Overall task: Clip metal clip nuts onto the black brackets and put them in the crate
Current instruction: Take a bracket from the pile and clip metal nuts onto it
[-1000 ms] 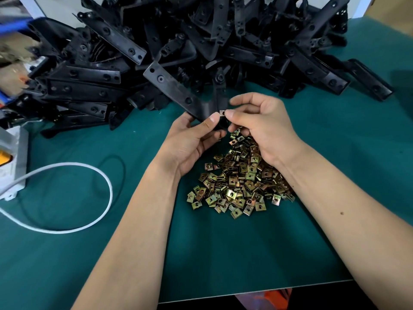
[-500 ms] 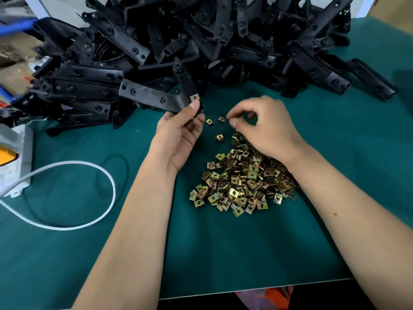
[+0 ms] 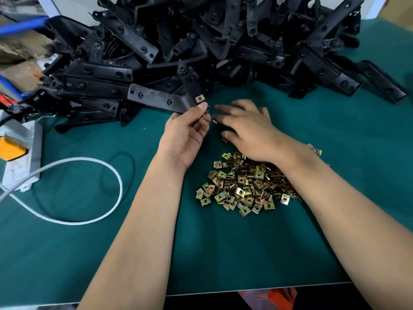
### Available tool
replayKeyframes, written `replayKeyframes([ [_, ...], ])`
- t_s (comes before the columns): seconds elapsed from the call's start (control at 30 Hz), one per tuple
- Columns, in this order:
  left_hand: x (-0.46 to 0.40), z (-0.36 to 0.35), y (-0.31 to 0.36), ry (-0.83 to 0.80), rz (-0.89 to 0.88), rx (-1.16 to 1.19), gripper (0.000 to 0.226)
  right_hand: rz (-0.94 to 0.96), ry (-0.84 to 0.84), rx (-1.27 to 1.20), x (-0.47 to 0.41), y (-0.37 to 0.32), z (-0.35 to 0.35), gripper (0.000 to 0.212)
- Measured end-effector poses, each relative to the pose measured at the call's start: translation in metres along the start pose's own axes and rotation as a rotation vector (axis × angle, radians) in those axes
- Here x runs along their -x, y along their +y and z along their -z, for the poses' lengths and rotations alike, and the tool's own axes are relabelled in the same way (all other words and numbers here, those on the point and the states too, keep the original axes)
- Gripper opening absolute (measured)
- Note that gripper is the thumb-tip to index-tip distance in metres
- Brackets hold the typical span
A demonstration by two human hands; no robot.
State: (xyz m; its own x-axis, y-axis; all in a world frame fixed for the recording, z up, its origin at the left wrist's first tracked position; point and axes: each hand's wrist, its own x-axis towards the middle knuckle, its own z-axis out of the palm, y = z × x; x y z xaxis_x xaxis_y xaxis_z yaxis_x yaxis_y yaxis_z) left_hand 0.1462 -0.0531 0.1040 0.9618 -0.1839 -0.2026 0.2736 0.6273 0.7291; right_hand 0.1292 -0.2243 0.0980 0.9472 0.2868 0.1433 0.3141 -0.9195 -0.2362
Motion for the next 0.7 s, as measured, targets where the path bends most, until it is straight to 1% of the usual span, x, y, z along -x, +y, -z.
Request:
replayKeyframes([
  [0.03,0.000,0.000,-0.001,-0.002,-0.002,-0.016,0.016,-0.002,-0.037,-0.003,-0.002,-0.002,-0.001,0.044],
  [0.07,0.000,0.000,-0.001,-0.001,-0.004,-0.027,0.022,-0.006,-0.039,-0.015,-0.003,-0.002,-0.002,0.043],
  [0.13,0.000,0.000,0.000,0.002,-0.004,-0.037,0.030,0.003,0.034,-0.060,0.000,-0.001,0.000,0.035],
  [0.23,-0.001,-0.001,0.000,0.004,-0.006,-0.062,0.036,0.054,0.127,-0.146,0.007,0.003,0.006,0.016],
  [0.3,0.000,-0.001,0.000,-0.006,-0.009,-0.094,0.035,0.037,0.156,-0.187,0.011,0.005,0.007,0.017],
  [0.37,0.000,-0.001,-0.001,-0.024,-0.012,-0.123,0.030,0.002,0.177,-0.235,0.013,0.007,0.006,0.027],
  [0.4,0.000,-0.001,-0.001,-0.029,-0.014,-0.140,0.028,-0.004,0.185,-0.261,0.014,0.008,0.005,0.029],
  [0.43,0.000,-0.001,-0.001,-0.031,-0.016,-0.157,0.027,-0.005,0.196,-0.285,0.015,0.009,0.005,0.026],
  [0.5,0.000,-0.001,-0.001,-0.041,-0.022,-0.196,0.026,-0.013,0.237,-0.350,0.017,0.010,0.005,0.013],
  [0.6,0.001,0.001,-0.002,-0.111,-0.028,-0.297,0.027,-0.057,0.379,-0.557,0.019,0.010,0.004,0.005],
  [0.7,0.004,0.001,-0.002,-0.182,-0.008,-0.432,0.033,-0.115,0.497,-0.918,0.018,0.010,0.007,0.005],
])
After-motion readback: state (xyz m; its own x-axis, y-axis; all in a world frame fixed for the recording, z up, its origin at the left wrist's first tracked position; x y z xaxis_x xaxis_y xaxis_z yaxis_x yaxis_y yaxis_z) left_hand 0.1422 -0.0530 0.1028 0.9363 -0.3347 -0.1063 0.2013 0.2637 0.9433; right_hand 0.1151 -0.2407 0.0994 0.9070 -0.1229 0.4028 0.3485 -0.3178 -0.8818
